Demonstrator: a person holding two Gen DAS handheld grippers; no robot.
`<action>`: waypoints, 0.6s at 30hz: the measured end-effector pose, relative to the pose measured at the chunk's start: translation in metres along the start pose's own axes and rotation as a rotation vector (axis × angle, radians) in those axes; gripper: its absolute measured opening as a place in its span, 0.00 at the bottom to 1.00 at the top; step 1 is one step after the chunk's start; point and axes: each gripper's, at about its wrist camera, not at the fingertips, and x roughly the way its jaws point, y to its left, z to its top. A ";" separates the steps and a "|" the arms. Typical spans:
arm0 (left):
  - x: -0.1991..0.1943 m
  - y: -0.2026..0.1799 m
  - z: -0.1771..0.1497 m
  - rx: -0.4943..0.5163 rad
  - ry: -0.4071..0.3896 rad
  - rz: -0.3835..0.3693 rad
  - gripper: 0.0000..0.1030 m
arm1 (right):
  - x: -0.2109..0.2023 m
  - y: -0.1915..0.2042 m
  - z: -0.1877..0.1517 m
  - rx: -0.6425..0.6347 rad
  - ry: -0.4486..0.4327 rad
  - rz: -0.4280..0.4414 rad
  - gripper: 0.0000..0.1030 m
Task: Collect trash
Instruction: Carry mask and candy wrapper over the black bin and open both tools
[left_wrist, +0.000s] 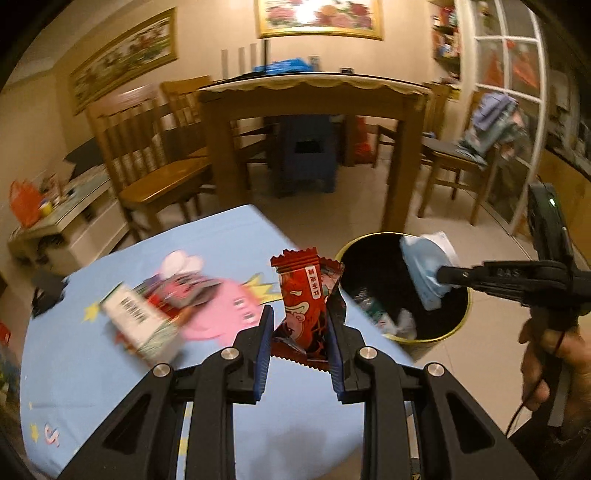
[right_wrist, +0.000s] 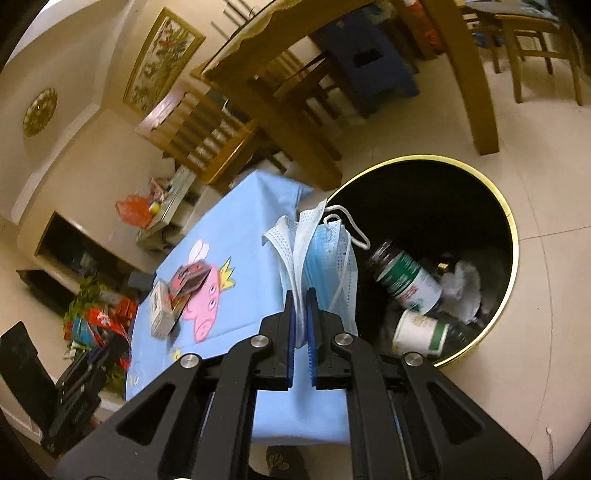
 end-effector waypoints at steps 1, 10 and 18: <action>0.003 -0.007 0.003 0.011 0.000 -0.006 0.24 | -0.002 -0.003 0.002 -0.003 -0.012 -0.009 0.06; 0.029 -0.057 0.018 0.076 0.014 -0.054 0.25 | 0.014 -0.045 0.011 0.144 0.023 -0.028 0.24; 0.050 -0.077 0.021 0.110 0.044 -0.072 0.26 | -0.012 -0.057 0.018 0.182 -0.057 -0.038 0.43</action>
